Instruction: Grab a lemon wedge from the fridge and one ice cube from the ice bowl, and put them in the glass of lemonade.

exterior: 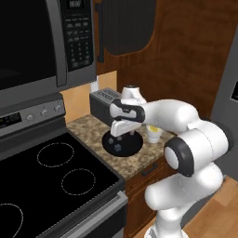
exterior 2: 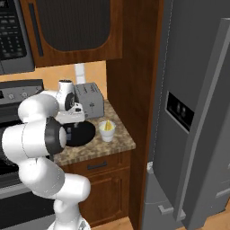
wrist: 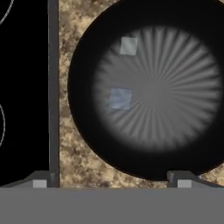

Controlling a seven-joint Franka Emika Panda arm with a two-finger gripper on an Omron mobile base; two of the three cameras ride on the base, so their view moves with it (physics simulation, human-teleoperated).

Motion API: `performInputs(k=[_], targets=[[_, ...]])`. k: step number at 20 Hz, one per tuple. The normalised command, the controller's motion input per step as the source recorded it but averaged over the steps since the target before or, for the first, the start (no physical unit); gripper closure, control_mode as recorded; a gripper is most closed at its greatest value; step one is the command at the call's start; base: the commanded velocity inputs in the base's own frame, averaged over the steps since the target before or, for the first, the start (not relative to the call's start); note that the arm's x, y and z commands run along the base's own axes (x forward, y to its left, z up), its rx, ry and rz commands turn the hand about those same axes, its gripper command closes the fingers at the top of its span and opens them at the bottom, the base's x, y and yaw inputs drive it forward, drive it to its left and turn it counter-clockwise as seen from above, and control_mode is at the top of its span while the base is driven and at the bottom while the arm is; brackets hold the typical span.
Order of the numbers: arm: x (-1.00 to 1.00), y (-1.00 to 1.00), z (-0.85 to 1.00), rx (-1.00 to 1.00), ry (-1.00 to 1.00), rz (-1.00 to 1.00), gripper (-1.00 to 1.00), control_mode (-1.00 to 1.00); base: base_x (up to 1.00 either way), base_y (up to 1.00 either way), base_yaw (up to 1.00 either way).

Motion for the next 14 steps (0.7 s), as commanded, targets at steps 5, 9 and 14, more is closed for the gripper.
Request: performInputs(k=[5, 9, 14], targets=[[0.31, 0.04, -0.64, -0.01, 0.0, 0.0, -1.0, -1.0, 0.0, 0.0, 0.0], [0.34, 0.19, -0.44, 0.0, 0.01, 0.01, -1.0, -1.0, 0.0, 0.0, 0.0], [0.2, 0.16, -0.27, 0.0, 0.0, 0.05, -1.0, -1.0, 0.0, 0.0, 0.0]])
